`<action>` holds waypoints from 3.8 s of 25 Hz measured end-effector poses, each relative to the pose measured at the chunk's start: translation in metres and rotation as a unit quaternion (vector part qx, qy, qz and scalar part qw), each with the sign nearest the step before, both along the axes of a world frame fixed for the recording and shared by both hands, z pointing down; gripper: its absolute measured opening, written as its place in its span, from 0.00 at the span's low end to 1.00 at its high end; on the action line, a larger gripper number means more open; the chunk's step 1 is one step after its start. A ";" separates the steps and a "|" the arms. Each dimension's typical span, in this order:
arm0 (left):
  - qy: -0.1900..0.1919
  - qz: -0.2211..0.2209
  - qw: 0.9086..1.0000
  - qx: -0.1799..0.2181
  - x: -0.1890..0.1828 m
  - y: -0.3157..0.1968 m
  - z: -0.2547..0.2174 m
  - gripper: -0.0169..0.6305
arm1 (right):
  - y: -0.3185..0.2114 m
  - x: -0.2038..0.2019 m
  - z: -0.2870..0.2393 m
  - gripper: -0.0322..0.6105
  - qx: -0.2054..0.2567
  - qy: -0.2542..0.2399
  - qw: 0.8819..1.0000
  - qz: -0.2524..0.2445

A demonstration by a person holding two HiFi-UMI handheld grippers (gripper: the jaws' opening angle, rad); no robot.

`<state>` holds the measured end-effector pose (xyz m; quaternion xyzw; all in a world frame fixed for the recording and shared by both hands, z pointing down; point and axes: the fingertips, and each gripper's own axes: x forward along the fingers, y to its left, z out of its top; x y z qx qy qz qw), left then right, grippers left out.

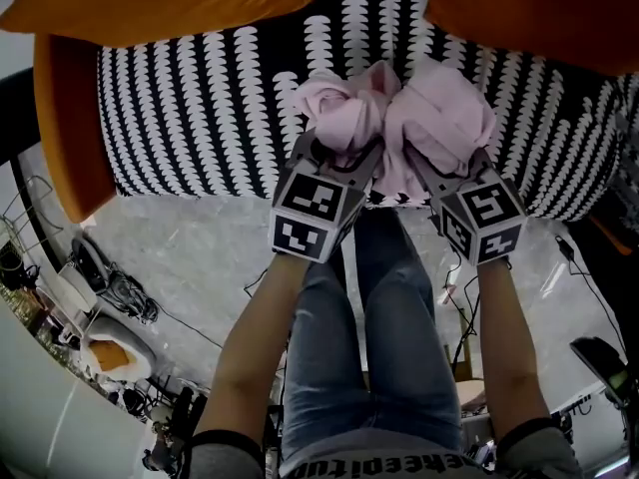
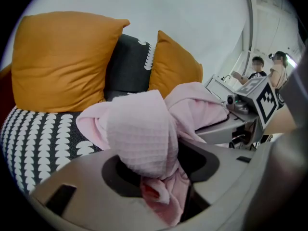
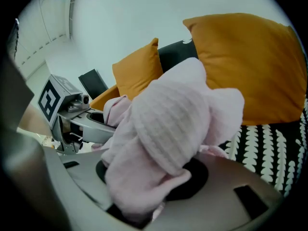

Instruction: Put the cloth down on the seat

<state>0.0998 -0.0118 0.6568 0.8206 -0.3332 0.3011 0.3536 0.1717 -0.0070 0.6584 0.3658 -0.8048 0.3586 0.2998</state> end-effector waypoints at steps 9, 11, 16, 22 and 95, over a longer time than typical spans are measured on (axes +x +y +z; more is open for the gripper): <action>-0.018 0.011 1.000 -0.016 -0.006 0.008 0.041 0.40 | 0.008 -0.006 0.042 0.36 -0.020 0.015 1.000 -0.007; -0.019 0.014 1.000 -0.016 -0.006 0.007 0.046 0.40 | 0.007 -0.004 0.048 0.37 -0.022 0.014 1.000 -0.005; -0.009 0.010 0.997 -0.077 -0.008 -0.017 0.041 0.40 | -0.013 0.001 0.039 0.39 -0.087 0.027 0.996 -0.006; -0.015 0.013 0.990 -0.141 -0.016 -0.032 0.020 0.41 | -0.030 0.003 0.019 0.40 -0.166 0.038 0.985 0.004; 0.171 0.122 0.965 0.155 -0.040 -0.134 -0.405 0.05 | -0.114 -0.071 -0.414 0.05 0.154 -0.005 0.976 0.152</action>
